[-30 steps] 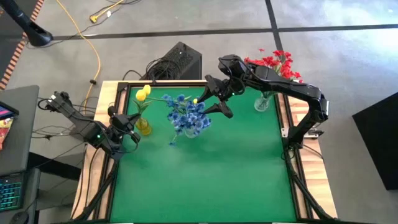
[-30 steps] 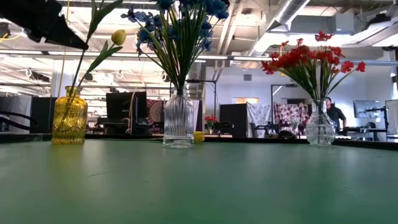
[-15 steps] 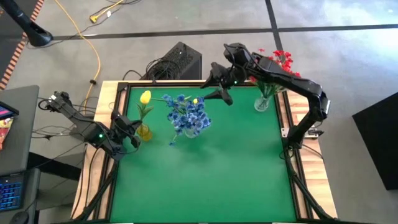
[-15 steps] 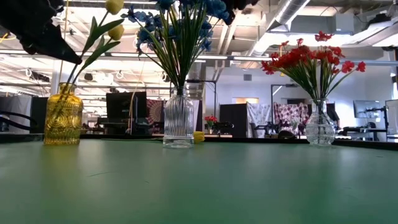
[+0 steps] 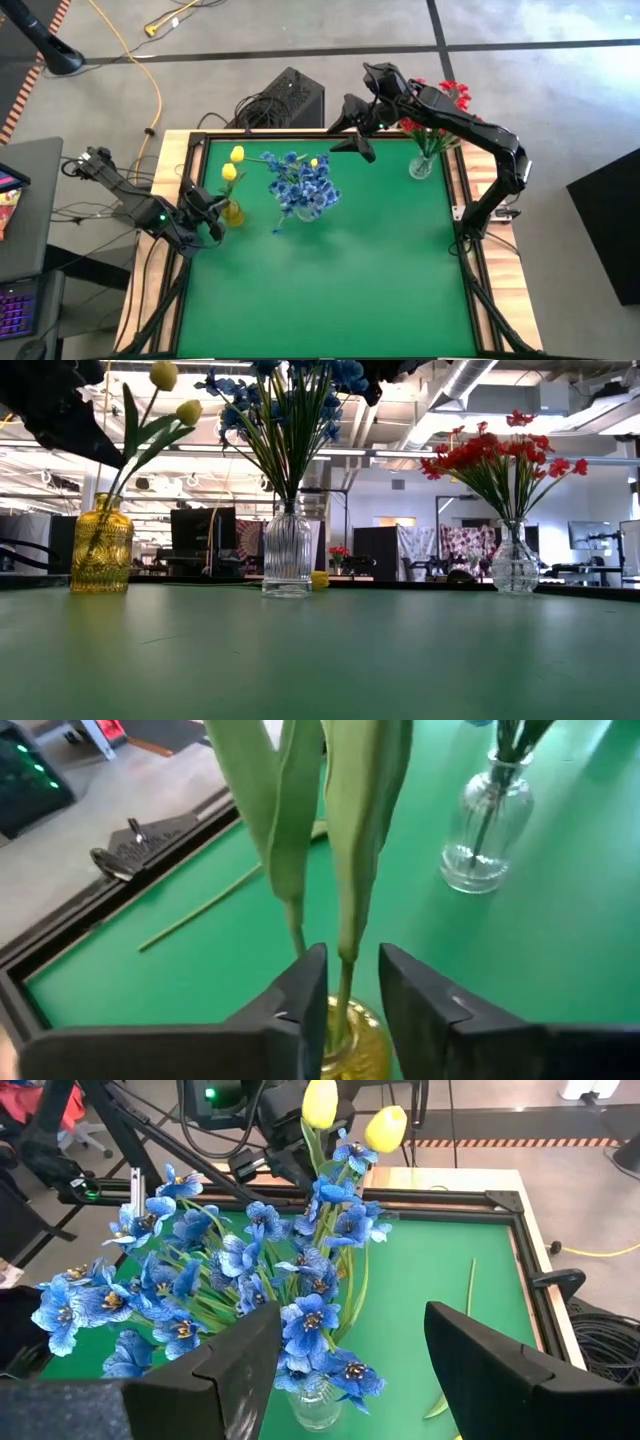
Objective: Sort flowers into vase by color
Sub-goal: Put the yellow tulip into the yellow vase
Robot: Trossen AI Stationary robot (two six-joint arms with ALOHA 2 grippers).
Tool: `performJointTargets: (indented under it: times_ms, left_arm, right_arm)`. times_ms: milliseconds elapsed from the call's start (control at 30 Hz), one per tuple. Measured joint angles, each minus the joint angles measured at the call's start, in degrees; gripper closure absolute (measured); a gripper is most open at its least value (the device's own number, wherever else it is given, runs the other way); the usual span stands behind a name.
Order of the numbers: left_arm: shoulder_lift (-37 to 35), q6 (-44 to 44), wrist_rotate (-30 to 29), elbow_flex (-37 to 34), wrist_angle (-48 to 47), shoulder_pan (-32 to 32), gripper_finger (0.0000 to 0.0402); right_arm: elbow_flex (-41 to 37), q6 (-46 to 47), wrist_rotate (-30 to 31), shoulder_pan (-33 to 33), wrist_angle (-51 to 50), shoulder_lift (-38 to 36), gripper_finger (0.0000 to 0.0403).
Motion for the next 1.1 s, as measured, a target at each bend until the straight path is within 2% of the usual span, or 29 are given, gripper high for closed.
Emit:
performJointTargets:
  times_ms: [200,400,567,667,800,900,967,1100]
  left_arm:
    - [0.0,4.4,3.8,3.3,0.6,0.0,0.0277]
    - [0.0,9.6,7.6,9.7,0.6,0.0,0.0268]
    - [0.0,14.6,7.1,15.9,0.6,0.0,0.0267]
    - [0.0,18.4,4.7,19.4,1.6,0.0,0.0267]
    - [0.0,28.5,-2.8,22.6,6.8,0.3,0.0267]
    - [0.0,39.0,-7.2,23.5,13.8,2.9,0.0269]
    - [0.0,46.2,-6.5,23.9,19.4,6.5,0.0271]
    - [0.2,60.4,0.9,23.9,31.9,16.4,0.0273]
  right_arm:
    - [0.0,0.2,0.0,0.1,0.0,0.0,0.0127]
    - [0.0,0.2,0.0,0.1,0.0,0.0,0.0127]
    - [0.0,0.2,0.0,0.1,-0.1,0.0,0.0127]
    - [0.0,0.5,0.0,0.1,-0.2,0.0,0.0127]
    - [0.0,0.4,0.0,0.1,-0.2,0.0,0.0127]
    - [0.0,0.5,0.0,0.1,-0.2,0.0,0.0127]
    - [0.0,0.5,0.0,0.1,-0.2,0.0,0.0127]
    - [0.0,0.2,0.0,0.1,-0.2,0.0,0.0127]
